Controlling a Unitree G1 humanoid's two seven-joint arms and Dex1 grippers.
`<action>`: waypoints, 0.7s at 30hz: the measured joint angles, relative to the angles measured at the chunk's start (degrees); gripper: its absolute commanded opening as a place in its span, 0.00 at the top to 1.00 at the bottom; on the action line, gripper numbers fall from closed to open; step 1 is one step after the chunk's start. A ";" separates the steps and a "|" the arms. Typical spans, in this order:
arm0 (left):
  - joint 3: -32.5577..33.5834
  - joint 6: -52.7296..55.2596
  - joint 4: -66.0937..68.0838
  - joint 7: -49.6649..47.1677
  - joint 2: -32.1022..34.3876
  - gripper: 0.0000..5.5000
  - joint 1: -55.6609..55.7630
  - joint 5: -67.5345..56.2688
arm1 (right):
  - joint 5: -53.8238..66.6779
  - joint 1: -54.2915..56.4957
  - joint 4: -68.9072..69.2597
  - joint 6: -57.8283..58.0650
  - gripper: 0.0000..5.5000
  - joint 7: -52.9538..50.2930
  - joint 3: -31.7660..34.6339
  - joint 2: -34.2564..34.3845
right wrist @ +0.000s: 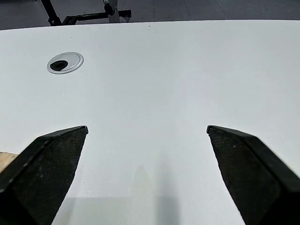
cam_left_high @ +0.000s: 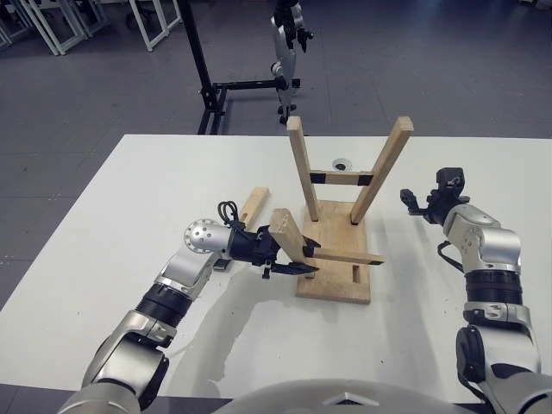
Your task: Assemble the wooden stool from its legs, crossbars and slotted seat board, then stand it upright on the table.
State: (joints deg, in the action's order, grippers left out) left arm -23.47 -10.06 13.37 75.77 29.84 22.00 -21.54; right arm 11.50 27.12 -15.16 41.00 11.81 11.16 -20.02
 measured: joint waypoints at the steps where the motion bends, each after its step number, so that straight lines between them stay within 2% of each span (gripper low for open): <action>1: 0.17 0.28 0.34 0.26 0.00 0.63 0.40 0.00 | 0.02 -0.22 0.12 0.07 0.15 -0.04 0.00 0.08; 3: 0.67 0.48 0.84 0.30 -0.05 0.63 0.71 0.01 | 0.02 -0.92 0.33 0.27 0.15 -0.10 0.00 0.33; 5: 0.85 0.68 1.06 -0.05 -0.02 0.52 0.77 1.26 | 0.03 -1.12 0.36 0.38 0.15 -0.14 0.00 0.67; 6: 0.57 1.73 2.30 -0.72 0.09 0.50 -0.01 4.35 | 0.04 -1.13 0.42 0.39 0.15 -0.15 0.01 0.80; 14: 3.18 4.92 0.33 -2.13 -1.06 0.26 -1.01 5.05 | 0.02 -1.33 1.28 0.48 0.15 -0.10 -0.01 0.98; 16: 3.56 4.99 0.33 -2.13 0.10 0.22 -0.38 6.59 | 0.02 -1.68 1.64 0.70 0.15 -0.05 -0.01 0.99; 19: 4.22 7.47 0.14 -0.47 5.39 0.12 0.19 8.97 | 0.04 -2.44 2.22 1.10 0.15 -0.07 -0.01 1.04; 21: 5.77 11.39 -0.65 0.26 8.11 0.11 -0.01 8.59 | 0.08 -3.32 3.04 1.20 0.15 -0.22 0.06 1.18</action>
State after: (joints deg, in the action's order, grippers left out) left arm -17.70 1.33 12.72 76.04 37.95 21.99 -12.96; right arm 11.57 23.80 -12.12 42.19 11.60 11.22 -18.84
